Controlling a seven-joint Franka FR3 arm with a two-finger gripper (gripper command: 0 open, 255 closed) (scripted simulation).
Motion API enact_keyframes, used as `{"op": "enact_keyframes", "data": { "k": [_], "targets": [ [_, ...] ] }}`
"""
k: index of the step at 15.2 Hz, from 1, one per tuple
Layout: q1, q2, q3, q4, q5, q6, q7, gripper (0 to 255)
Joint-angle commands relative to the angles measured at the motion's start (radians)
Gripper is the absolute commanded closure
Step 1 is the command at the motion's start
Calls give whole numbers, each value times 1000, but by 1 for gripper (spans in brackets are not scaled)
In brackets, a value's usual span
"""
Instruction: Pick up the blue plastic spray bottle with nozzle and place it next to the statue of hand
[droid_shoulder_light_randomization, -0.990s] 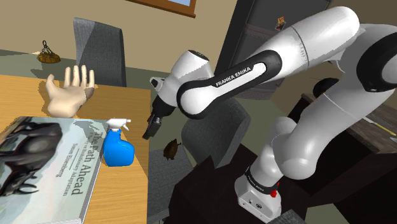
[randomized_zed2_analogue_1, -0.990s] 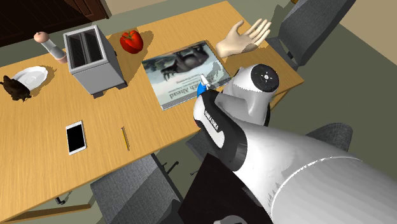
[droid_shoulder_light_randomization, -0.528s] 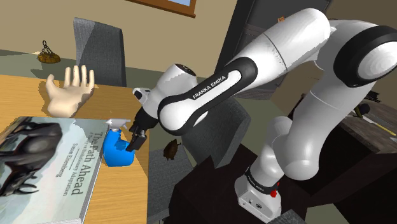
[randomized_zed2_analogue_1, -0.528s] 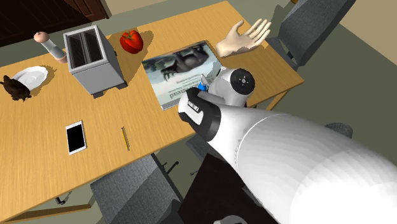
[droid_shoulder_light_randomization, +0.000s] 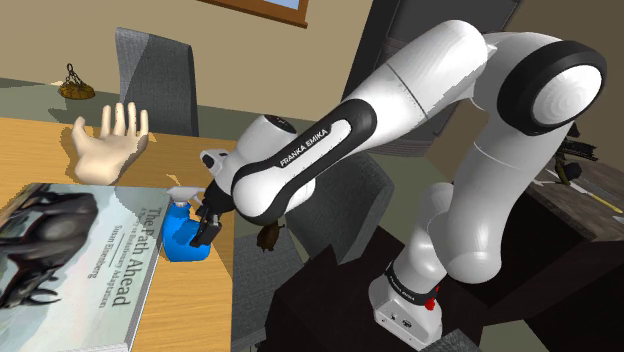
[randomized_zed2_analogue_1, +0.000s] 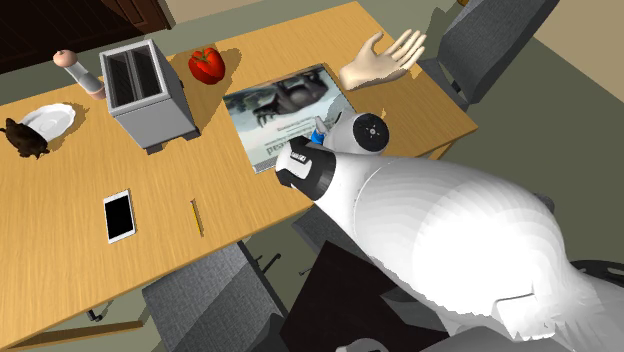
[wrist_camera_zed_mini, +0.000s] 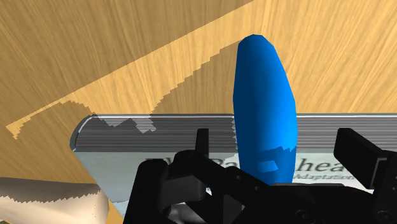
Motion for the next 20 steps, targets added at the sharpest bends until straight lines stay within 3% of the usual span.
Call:
{"op": "enact_keyframes", "data": {
  "k": [1,5,6,15,20],
  "targets": [
    [0,2,0,1,1,1,-1,0],
    [0,2,0,1,1,1,-1,0],
    [0,2,0,1,1,1,-1,255],
    [0,2,0,1,1,1,-1,255],
    [5,-62,-23,-1,-100,-60,92,255]
  ]
}}
